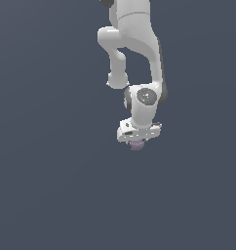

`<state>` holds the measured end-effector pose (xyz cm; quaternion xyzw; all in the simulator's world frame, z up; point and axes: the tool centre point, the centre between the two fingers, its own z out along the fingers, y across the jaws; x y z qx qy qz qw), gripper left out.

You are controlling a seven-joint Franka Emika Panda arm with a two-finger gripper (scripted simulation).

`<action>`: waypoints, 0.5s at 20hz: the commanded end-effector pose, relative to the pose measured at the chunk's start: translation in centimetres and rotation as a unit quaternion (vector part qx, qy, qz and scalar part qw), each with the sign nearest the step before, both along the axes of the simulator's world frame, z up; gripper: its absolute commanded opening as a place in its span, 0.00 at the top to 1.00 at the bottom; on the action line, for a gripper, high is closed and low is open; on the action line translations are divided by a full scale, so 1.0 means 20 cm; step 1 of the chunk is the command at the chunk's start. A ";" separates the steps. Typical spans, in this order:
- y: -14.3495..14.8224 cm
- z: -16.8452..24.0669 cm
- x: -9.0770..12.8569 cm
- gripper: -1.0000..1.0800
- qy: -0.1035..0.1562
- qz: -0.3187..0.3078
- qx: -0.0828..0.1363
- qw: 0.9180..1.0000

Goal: Pick up the object and move it to a goal position.

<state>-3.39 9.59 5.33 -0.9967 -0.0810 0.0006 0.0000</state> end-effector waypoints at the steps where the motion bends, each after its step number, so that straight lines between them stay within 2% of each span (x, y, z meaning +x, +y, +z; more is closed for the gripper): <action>1: 0.00 -0.04 0.00 0.04 -0.001 0.000 0.000 1.000; 5: 0.00 -0.06 0.00 0.04 -0.001 0.000 0.000 1.000; 6: 0.00 -0.06 0.00 1.00 -0.001 0.000 0.000 1.000; 10: 0.00 -0.06 0.00 1.00 -0.001 0.000 0.000 1.000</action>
